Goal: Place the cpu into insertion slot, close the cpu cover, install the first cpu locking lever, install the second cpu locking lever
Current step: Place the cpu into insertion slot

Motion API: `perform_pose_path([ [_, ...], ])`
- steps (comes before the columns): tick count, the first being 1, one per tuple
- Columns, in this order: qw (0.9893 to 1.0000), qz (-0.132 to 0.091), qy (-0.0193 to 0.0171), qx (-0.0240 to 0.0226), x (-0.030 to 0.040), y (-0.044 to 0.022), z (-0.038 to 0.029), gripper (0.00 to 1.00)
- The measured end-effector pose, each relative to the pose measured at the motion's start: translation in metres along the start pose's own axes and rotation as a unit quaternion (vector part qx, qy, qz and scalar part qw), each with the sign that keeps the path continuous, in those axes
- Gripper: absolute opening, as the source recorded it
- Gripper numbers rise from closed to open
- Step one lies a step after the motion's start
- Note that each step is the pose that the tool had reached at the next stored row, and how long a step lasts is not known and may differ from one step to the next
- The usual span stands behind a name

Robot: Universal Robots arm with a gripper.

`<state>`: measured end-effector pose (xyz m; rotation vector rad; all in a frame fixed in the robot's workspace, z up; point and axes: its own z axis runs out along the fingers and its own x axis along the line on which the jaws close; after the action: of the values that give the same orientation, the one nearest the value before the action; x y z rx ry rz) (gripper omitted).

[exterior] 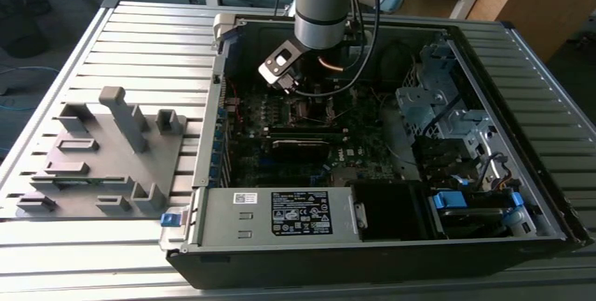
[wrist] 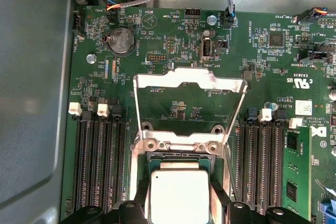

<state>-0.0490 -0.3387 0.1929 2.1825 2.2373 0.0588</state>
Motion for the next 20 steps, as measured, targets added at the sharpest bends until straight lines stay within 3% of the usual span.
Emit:
perform_pose_path([
  [20,0.9999,0.014,-0.0004,-0.0002,0.0,0.0003,-0.001,0.54],
])
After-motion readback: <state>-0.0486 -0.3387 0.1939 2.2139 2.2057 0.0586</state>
